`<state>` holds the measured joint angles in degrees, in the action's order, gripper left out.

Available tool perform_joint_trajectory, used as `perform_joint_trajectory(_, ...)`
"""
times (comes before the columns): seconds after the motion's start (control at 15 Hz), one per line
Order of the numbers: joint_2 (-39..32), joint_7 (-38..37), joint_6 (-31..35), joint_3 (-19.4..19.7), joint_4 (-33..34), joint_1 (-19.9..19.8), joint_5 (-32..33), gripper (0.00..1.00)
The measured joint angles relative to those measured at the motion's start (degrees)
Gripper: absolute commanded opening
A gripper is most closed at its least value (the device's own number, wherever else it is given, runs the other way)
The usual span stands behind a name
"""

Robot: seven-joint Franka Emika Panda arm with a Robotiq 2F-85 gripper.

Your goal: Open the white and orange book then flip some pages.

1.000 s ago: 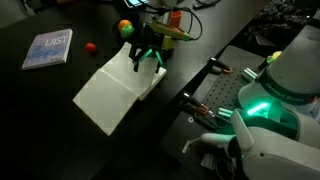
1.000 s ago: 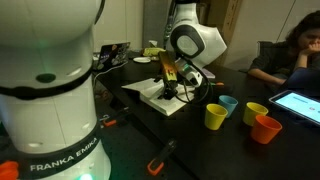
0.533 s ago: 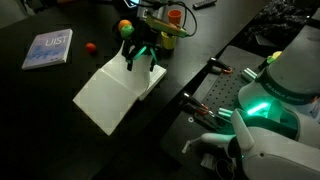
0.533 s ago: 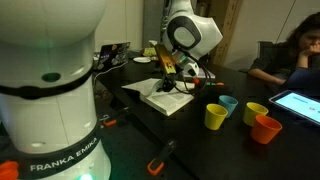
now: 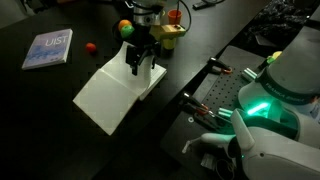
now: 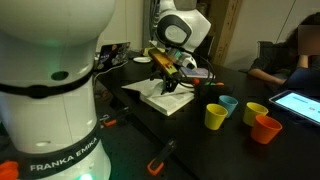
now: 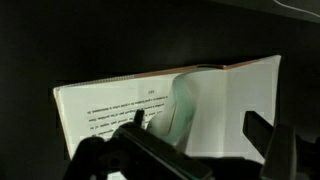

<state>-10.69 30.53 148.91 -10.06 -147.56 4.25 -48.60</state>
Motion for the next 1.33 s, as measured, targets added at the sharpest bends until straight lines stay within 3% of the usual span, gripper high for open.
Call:
perform_joint_trajectory(0.33,0.1,0.1,8.1,-1.7,-0.8,1.0,3.5,1.0)
perform_joint_trajectory(0.67,0.1,0.6,11.4,-2.6,-0.8,1.5,3.8,1.0)
perform_joint_trajectory(0.73,0.1,0.6,11.4,-2.6,-0.8,1.5,3.8,0.91)
perform_joint_trajectory(0.8,0.1,0.6,11.4,-2.6,-0.8,1.5,3.8,0.75)
perform_joint_trajectory(1.2,2.2,0.6,12.3,-2.7,-0.7,2.0,5.1,0.29)
perform_joint_trajectory(1.33,3.3,0.5,12.3,-2.7,-0.7,2.4,6.6,0.46)
